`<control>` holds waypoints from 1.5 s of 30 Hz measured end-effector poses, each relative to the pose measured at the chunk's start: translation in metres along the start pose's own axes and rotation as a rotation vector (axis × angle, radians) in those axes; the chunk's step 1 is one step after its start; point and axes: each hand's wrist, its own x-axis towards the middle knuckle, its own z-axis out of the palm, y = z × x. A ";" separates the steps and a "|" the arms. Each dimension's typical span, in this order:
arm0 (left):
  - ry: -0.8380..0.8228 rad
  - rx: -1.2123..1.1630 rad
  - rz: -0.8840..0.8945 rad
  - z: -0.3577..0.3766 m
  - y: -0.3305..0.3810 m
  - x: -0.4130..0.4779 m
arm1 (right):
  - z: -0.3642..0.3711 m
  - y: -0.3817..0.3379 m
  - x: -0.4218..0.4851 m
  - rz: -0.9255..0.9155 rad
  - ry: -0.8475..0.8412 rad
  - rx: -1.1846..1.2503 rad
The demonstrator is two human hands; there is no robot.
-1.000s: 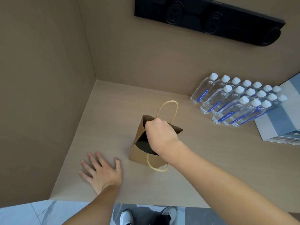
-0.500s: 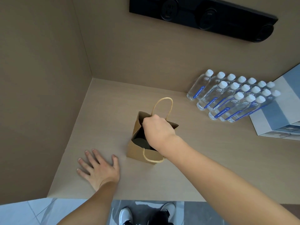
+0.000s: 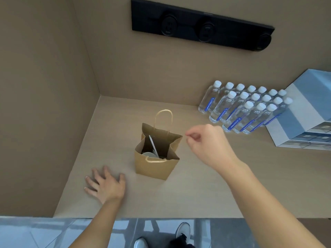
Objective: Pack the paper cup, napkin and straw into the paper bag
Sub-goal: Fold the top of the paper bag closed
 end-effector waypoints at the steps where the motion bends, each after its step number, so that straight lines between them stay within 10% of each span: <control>1: -0.021 -0.073 0.030 -0.009 0.002 0.002 | -0.001 0.011 -0.006 0.058 -0.023 0.040; 6: -0.202 -0.599 0.404 -0.068 0.042 -0.004 | 0.022 0.042 -0.018 0.184 -0.348 0.184; 17: -0.503 -0.589 0.632 -0.105 0.093 -0.027 | 0.091 0.034 -0.003 0.124 -0.356 0.382; 24: -0.256 -0.394 0.803 -0.110 0.095 -0.023 | 0.102 0.047 0.001 0.032 -0.144 0.483; 31: -0.277 -0.690 0.627 -0.104 0.104 -0.029 | 0.118 0.043 -0.003 0.228 0.090 0.779; 45: -0.030 -0.343 0.944 -0.096 0.094 -0.036 | 0.123 0.062 -0.002 0.199 0.020 0.805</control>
